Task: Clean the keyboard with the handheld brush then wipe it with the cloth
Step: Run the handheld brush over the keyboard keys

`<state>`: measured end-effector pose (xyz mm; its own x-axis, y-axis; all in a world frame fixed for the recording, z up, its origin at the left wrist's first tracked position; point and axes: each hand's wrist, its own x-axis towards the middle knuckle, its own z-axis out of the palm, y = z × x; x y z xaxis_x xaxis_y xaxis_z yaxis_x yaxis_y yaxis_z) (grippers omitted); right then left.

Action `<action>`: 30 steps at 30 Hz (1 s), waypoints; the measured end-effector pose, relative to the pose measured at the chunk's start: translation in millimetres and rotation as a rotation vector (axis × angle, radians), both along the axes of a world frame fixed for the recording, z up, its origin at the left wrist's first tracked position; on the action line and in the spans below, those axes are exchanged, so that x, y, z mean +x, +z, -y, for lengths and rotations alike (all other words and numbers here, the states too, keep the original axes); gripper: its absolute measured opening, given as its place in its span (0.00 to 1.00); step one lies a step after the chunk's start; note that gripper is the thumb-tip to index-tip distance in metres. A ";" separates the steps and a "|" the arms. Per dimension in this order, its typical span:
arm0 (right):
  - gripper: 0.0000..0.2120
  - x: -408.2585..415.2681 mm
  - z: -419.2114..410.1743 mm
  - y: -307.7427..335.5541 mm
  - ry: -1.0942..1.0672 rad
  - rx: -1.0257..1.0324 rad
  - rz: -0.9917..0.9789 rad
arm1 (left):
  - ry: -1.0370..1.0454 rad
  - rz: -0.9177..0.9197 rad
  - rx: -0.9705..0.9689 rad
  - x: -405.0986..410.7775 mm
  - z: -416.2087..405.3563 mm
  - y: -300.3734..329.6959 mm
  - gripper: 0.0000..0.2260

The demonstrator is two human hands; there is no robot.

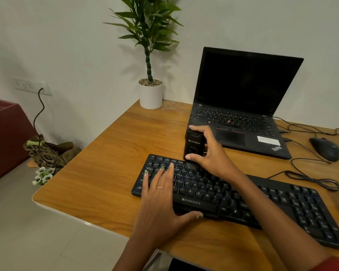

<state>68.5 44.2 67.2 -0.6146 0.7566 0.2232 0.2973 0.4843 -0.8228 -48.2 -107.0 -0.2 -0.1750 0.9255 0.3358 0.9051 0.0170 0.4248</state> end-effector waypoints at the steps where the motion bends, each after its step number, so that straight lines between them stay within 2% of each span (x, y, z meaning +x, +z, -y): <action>1: 0.35 5.1 -3.8 3.0 -0.001 0.005 0.032 | 0.000 0.004 0.006 -0.1 0.1 -0.5 0.55; 4: 0.35 20.7 -20.6 19.2 0.040 0.028 0.275 | -0.005 0.004 0.013 0.0 -0.1 0.4 0.54; 5: 0.35 20.0 -22.2 20.9 0.040 0.025 0.299 | -0.008 -0.001 0.015 0.0 -0.4 0.4 0.54; 9: 0.35 -0.1 -2.4 0.5 0.034 0.078 0.117 | -0.007 -0.008 0.010 0.0 -0.7 0.3 0.55; 11: 0.36 3.1 -1.4 0.1 0.001 0.073 0.094 | -0.006 0.000 0.012 0.1 -0.5 -0.2 0.54; 15: 0.36 21.3 -20.9 25.2 0.048 0.097 0.395 | -0.008 -0.009 0.016 0.1 -0.1 -0.1 0.54; 16: 0.36 19.2 -19.8 25.6 0.052 0.098 0.388 | -0.008 -0.007 0.017 -0.1 -0.3 -0.5 0.54; 20: 0.35 -3.0 6.2 -1.5 0.017 0.081 0.089 | -0.009 -0.002 0.012 -0.1 -0.5 -1.2 0.54; 22: 0.35 1.2 7.1 -3.8 -0.013 0.063 0.021 | -0.007 0.005 0.022 0.1 -0.5 -0.6 0.55; 27: 0.35 24.8 -12.7 22.0 0.058 0.026 0.330 | -0.015 0.010 0.025 0.2 0.4 1.1 0.54; 30: 0.35 2.9 7.4 12.3 0.052 0.095 0.209 | -0.011 0.011 0.023 0.3 -0.9 -0.9 0.53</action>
<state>71.4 36.8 79.5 -0.6927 0.7042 0.1560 0.4288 0.5760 -0.6960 -47.9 -106.1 -1.0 -0.1684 0.9196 0.3550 0.9005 -0.0030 0.4349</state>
